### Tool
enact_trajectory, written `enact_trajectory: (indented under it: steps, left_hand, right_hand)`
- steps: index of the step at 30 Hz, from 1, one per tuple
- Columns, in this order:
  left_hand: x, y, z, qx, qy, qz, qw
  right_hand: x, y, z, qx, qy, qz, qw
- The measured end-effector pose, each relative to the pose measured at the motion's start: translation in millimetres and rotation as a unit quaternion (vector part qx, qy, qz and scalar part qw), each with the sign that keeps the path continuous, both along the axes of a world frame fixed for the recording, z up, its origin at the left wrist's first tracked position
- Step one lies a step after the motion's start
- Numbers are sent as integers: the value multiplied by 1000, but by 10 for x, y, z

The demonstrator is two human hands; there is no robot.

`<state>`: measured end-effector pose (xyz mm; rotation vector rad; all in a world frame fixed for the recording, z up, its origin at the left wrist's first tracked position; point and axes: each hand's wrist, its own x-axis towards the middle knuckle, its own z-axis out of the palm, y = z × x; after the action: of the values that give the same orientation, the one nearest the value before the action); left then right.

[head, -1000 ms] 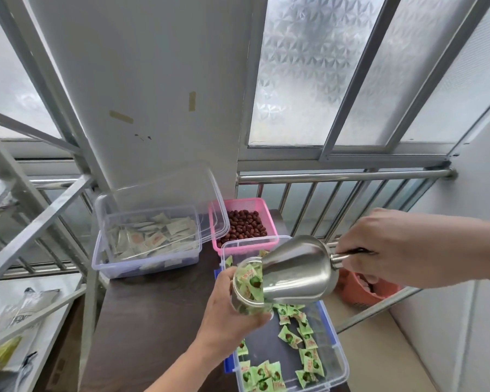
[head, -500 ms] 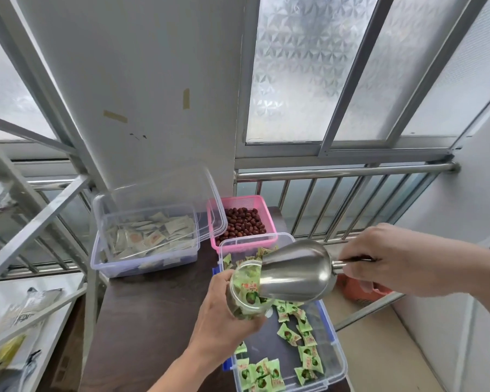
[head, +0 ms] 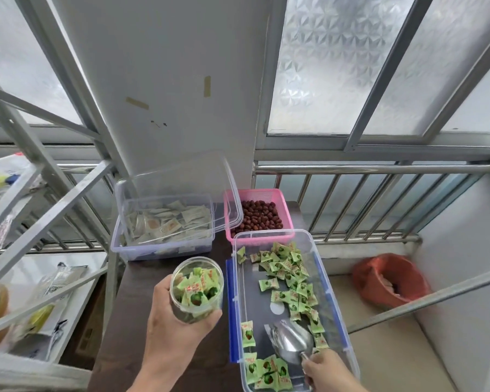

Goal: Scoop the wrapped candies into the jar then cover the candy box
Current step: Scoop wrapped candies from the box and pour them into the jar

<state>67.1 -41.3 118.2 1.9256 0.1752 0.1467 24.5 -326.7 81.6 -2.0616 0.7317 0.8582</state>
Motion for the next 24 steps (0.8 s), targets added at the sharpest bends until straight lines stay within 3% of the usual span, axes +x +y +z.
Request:
enact_trajectory:
  steps: [4,7,12,24]
  left_hand:
    - [-93,2,-24,7,-2,-8,1000]
    - [-158,6,-9,15,-6,-13,1000]
    - [-260,35,16,38,-9,-17,999]
    - [-390,50,1,86,-16,-22,996]
  right_hand:
    - [206,209,-397,-35,-52,-115,991]
    - [557,324,-557,13,-85,-201,976]
    - [1025,367,-833,69,-132,-189,971]
    - [988,380,-1050,116,-160,-152,969]
